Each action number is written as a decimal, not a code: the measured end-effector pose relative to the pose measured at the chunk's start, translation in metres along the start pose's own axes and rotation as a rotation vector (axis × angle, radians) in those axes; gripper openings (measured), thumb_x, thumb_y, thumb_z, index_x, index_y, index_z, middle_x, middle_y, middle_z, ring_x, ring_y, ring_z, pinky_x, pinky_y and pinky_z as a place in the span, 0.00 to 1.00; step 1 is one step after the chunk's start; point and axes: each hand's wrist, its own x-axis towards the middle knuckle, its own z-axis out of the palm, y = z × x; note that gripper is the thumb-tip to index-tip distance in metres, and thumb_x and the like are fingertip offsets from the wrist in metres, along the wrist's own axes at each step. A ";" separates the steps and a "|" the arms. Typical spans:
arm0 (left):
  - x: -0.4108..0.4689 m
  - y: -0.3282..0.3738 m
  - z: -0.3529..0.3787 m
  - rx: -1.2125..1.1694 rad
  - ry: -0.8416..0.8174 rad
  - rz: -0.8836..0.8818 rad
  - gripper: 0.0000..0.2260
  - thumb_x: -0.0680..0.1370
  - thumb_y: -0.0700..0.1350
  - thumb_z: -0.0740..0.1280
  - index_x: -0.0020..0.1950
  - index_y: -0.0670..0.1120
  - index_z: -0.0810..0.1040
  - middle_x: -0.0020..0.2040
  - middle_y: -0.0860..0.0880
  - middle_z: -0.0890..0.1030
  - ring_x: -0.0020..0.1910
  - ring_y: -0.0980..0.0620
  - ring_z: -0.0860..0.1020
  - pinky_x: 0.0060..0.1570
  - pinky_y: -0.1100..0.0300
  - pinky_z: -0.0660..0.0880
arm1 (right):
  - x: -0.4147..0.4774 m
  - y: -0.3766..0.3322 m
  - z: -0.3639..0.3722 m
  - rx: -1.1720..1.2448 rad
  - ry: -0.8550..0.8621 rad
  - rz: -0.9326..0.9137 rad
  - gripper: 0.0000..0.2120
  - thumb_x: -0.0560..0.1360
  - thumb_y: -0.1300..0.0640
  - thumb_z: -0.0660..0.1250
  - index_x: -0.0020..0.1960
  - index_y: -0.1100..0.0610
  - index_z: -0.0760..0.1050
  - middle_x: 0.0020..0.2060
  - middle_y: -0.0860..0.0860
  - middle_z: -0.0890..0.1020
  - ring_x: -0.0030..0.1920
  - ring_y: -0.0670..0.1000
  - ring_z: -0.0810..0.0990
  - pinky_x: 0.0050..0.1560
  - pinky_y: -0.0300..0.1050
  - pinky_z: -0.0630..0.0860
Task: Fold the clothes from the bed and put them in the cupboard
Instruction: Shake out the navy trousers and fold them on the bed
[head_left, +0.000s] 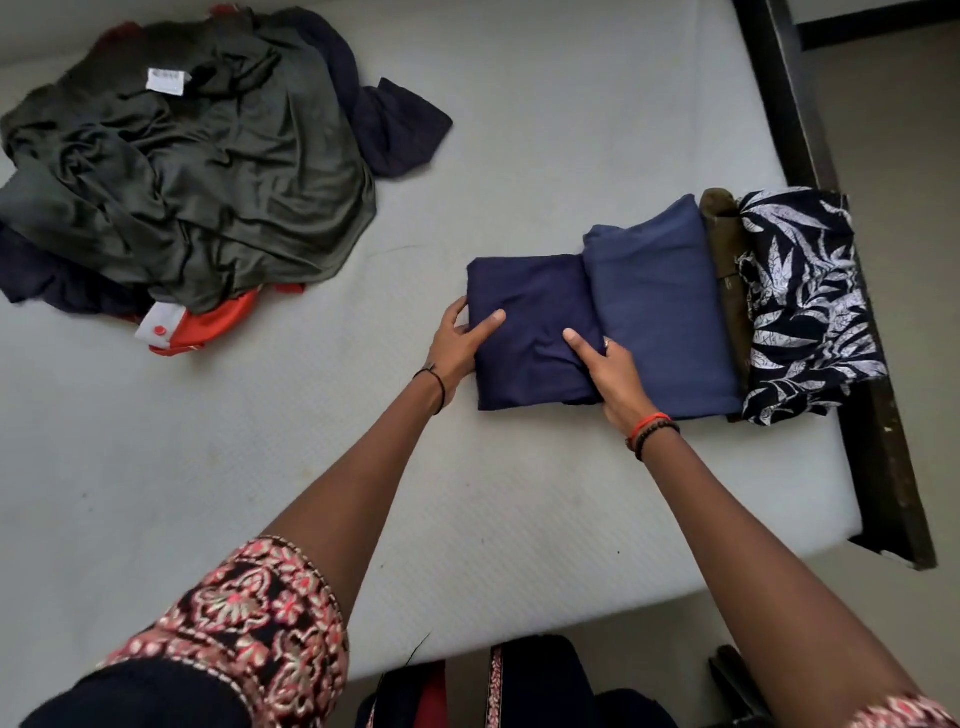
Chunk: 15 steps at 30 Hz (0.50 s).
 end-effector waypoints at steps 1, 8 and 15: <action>0.001 -0.006 -0.001 0.059 0.014 -0.018 0.32 0.71 0.53 0.74 0.71 0.53 0.64 0.65 0.52 0.75 0.60 0.53 0.76 0.57 0.52 0.77 | 0.002 0.001 0.000 -0.017 0.003 0.005 0.19 0.71 0.47 0.73 0.56 0.58 0.78 0.51 0.50 0.84 0.52 0.48 0.82 0.57 0.47 0.78; -0.029 -0.051 0.003 0.243 0.127 -0.024 0.17 0.75 0.42 0.70 0.62 0.43 0.72 0.57 0.45 0.78 0.52 0.50 0.77 0.53 0.56 0.76 | -0.005 0.011 -0.004 -0.031 -0.053 0.078 0.22 0.70 0.58 0.74 0.62 0.55 0.72 0.55 0.50 0.81 0.52 0.49 0.81 0.54 0.48 0.79; -0.037 -0.076 0.006 0.260 0.196 -0.049 0.07 0.74 0.42 0.71 0.49 0.43 0.76 0.48 0.46 0.81 0.48 0.49 0.79 0.53 0.54 0.77 | -0.021 0.028 -0.007 -0.227 0.070 -0.007 0.23 0.70 0.59 0.75 0.62 0.60 0.72 0.56 0.53 0.80 0.55 0.52 0.78 0.60 0.48 0.75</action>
